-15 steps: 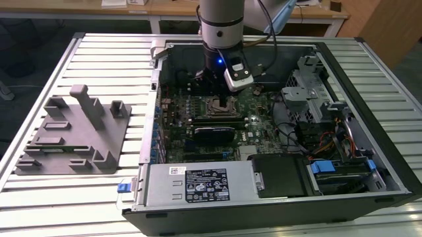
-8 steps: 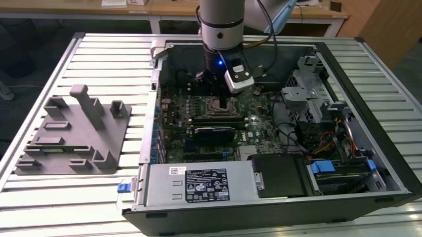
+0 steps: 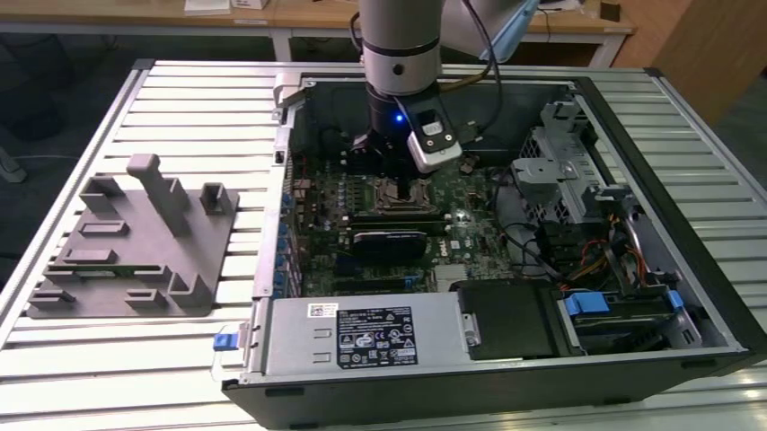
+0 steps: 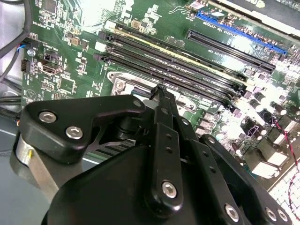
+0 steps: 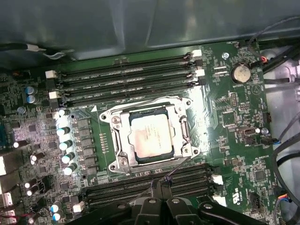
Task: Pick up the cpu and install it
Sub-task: 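Install the second cpu locking lever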
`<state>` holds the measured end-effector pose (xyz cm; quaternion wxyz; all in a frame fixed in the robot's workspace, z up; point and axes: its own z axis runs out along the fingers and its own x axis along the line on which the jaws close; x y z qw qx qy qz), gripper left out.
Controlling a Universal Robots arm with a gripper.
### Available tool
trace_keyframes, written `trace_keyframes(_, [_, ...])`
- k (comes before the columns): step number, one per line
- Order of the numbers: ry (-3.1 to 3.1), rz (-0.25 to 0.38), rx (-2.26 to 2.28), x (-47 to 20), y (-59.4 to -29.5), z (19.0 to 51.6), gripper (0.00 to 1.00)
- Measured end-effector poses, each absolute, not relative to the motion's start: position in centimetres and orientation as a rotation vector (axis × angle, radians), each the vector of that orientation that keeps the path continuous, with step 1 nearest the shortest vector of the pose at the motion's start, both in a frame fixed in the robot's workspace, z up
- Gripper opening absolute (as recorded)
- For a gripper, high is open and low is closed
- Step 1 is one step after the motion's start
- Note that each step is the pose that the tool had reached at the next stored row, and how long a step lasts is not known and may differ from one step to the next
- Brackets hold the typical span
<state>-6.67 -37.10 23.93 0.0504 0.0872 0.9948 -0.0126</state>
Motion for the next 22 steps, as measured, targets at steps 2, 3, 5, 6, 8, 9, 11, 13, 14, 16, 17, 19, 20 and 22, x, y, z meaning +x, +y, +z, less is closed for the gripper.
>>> trace_keyframes(2, [3.029,-0.038,0.261,-6.67,-37.1,23.93,0.11])
trace_keyframes(3, [3.029,-0.038,0.261,-6.67,-37.1,23.93,0.11])
trace_keyframes(5, [3.029,-0.038,0.261,-6.67,-37.1,23.93,0.11])
trace_keyframes(6, [3.029,-0.038,0.261,-6.68,-37.1,23.93,0.11])
trace_keyframes(8, [3.029,-0.038,0.261,-6.81,-37.1,23.9,0.11])
trace_keyframes(9, [3.029,-0.038,0.261,-6.9,-37.1,23.88,0.11])
trace_keyframes(11, [3.029,-0.038,0.261,-7.1,-37.1,23.84,0.11])
trace_keyframes(13, [3.029,-0.038,0.261,-7.27,-37.1,23.8,0.11])
trace_keyframes(14, [3.029,-0.038,0.261,-7.32,-37.1,23.79,0.11])
trace_keyframes(16, [3.029,-0.038,0.26,-7.46,-37.11,23.74,0.11])
trace_keyframes(17, [3.029,-0.038,0.26,-7.47,-37.11,23.71,0.11])
trace_keyframes(19, [3.029,-0.038,0.259,-7.48,-37.1,23.67,0.11])
trace_keyframes(20, [3.029,-0.038,0.259,-7.49,-37.1,23.65,0.11])
trace_keyframes(22, [3.029,-0.038,0.258,-7.52,-37.1,23.58,0.11])
